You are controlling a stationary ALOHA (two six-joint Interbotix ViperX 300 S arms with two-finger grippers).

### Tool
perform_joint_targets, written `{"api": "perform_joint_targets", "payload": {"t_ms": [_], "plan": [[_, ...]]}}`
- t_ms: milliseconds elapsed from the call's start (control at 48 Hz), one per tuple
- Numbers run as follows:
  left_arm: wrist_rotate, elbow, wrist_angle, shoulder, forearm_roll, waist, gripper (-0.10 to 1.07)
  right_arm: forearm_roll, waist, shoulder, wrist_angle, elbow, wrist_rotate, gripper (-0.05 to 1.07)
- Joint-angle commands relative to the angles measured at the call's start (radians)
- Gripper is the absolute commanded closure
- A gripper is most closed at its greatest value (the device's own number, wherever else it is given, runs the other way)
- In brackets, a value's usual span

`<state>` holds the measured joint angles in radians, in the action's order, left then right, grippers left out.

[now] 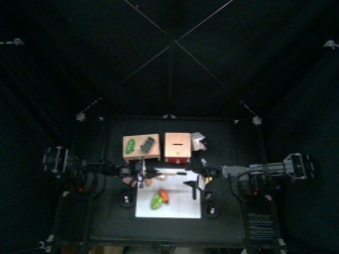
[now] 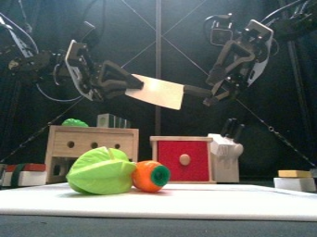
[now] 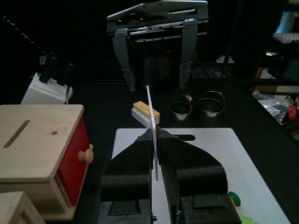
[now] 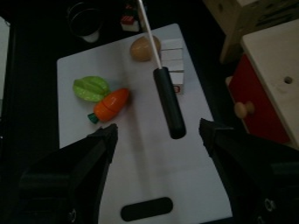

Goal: Reorient right arm

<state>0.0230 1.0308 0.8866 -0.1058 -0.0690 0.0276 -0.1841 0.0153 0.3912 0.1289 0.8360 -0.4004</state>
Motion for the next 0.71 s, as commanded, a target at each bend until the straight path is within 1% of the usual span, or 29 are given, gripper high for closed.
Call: {"api": "perform_joint_targets", "payload": {"t_ms": [0,167,417,521,625,688], "plan": [[0.003,-0.009,0.011,0.0,0.002,-0.012,0.55,-0.002,0.002,0.006,-0.009,-0.02,-0.003,0.01],[0.003,0.006,0.012,-0.003,0.002,-0.014,0.55,0.011,-0.003,-0.031,-0.003,-0.006,-0.003,0.0],[0.005,0.006,0.012,0.002,0.002,-0.021,0.55,-0.023,0.003,-0.038,-0.008,-0.038,-0.002,0.0],[0.005,0.011,0.011,0.002,0.002,-0.021,0.55,-0.023,0.002,-0.048,-0.005,-0.038,-0.003,0.01],[0.006,0.034,0.011,-0.008,0.002,-0.021,0.55,-0.012,0.002,-0.048,0.005,-0.028,-0.005,0.01],[0.006,0.064,0.012,-0.023,0.003,-0.014,0.55,0.014,-0.006,-0.035,0.023,-0.015,-0.005,0.0]]}}
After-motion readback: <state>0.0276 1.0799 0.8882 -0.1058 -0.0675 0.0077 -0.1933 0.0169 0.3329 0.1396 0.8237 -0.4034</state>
